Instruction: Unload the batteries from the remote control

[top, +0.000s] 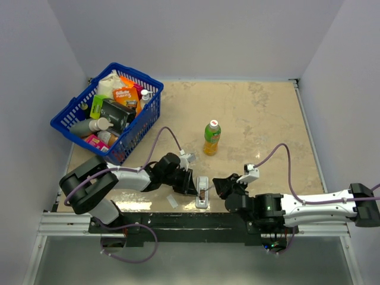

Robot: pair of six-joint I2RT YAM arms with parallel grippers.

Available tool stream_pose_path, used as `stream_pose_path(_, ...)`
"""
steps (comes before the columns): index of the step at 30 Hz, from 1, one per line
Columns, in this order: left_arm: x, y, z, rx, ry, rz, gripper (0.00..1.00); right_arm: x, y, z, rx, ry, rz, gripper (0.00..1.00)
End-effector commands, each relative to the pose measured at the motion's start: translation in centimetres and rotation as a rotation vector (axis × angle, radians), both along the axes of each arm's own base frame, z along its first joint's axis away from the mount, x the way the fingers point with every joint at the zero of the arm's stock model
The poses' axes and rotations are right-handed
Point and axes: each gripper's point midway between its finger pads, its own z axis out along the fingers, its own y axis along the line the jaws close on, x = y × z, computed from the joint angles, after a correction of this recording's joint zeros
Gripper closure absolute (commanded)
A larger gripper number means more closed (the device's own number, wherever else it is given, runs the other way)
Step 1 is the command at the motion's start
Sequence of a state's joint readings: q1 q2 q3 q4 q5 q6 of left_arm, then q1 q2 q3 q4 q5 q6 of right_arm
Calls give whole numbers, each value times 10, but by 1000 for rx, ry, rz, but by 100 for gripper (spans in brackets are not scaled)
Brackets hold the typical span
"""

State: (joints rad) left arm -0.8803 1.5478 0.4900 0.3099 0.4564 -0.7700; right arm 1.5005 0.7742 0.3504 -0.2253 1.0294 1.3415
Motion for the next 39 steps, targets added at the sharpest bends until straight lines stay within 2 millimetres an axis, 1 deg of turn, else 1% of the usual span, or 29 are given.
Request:
stream_pose_path(1,15,-9,15,-25,-83,9,75,3,6,23,58,-16,-21,100)
stream_pose_path(12,16,-8,14,-14,-82,19,75,0,8,21,60,-1,1,100)
stream_pose_path(22,16,-6,14,-6,-86,19,74,-7,14,17,88,30,49,100)
stream_pose_path(30,19,-10,21,-12,-101,14,73,-10,12,13,100,40,61,100)
stream_pose_path(33,23,-10,26,-10,-122,13,71,-9,11,17,99,31,62,100)
stream_pose_path(34,26,-14,32,-18,-138,12,71,-9,10,19,96,29,62,100)
stream_pose_path(35,26,-12,33,-4,-135,13,70,-9,6,16,69,28,56,100)
stream_pose_path(36,29,-12,35,3,-152,14,70,-8,4,20,65,26,53,100)
stream_pose_path(37,33,-16,43,-4,-170,18,70,-6,0,21,51,17,41,100)
stream_pose_path(38,34,-14,42,11,-168,19,70,-6,-5,20,18,13,34,100)
stream_pose_path(39,37,-13,44,20,-179,30,69,-5,-6,26,3,2,35,100)
